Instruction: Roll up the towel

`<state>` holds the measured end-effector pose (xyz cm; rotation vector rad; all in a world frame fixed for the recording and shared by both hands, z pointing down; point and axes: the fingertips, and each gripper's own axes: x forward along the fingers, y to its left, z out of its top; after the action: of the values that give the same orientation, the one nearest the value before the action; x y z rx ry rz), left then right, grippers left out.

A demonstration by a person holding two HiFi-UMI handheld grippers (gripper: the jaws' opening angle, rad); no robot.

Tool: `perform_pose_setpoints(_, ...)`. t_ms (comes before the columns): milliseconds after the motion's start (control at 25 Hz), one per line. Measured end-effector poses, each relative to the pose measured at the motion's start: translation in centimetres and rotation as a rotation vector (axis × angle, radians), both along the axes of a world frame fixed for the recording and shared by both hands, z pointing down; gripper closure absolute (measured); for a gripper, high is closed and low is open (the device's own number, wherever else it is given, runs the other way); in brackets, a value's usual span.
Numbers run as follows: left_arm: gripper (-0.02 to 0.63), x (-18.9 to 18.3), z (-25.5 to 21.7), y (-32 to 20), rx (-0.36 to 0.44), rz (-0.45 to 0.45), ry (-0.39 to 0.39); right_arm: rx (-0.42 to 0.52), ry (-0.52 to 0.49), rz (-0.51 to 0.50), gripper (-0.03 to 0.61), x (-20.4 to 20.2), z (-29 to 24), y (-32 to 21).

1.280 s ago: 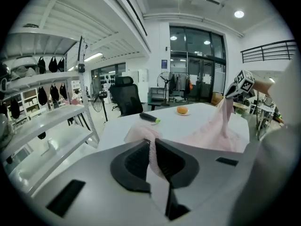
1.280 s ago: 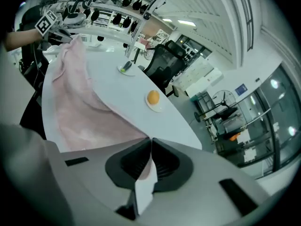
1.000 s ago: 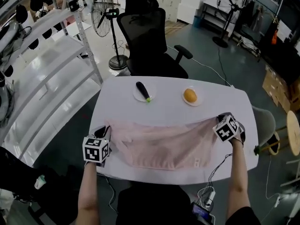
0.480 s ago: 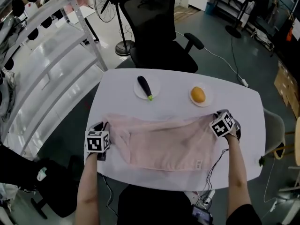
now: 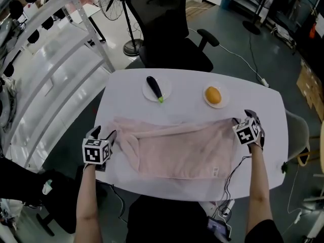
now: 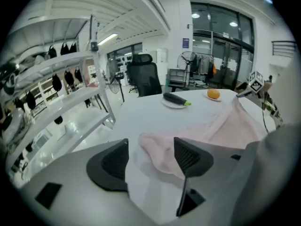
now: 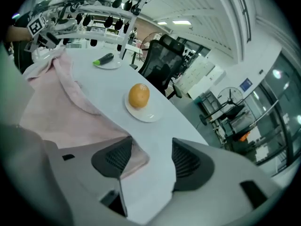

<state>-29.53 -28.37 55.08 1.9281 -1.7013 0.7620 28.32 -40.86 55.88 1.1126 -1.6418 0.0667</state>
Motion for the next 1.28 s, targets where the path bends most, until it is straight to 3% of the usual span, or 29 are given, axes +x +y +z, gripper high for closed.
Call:
perform_pose_setpoints(200,0.288,6.2,-2.9,-0.2,0.011,0.363,-0.113,0.044,0.003,-0.057,0.295,-0.8,-3.5,3.6)
perform_pose_setpoints(360,0.288,10.7,-1.6,1.2,-0.062,0.681,-0.224,0.081,0.012,-0.085,0.296,-0.3,-5.4,7.7)
perform_pose_setpoints(480,0.292,12.3,-0.3,2.4,-0.125,0.838,-0.317,0.085,-0.011,-0.082,0.298,0.4,-6.3,11.4)
perform_pose_setpoints(640,0.358,13.6,1.2,2.6,-0.15,0.959,-0.415,-0.02,-0.05,-0.146,0.298,-0.2,-3.9,18.2)
perform_pose_setpoints(840,0.348,14.3,2.8,3.0,-0.223,1.076,-0.475,-0.193,-0.049,-0.226,0.298,-1.5,1.7,25.5)
perform_pose_setpoints(1120,0.352,14.1,4.9,3.7,-0.29,1.204,-0.614,-0.324,0.049,-0.387,0.345,-2.5,6.2,28.8)
perform_pose_setpoints(1280,0.429,14.0,5.7,3.4,-0.291,1.216,-0.672,-0.38,0.076,-0.475,0.367,-3.2,7.5,29.1)
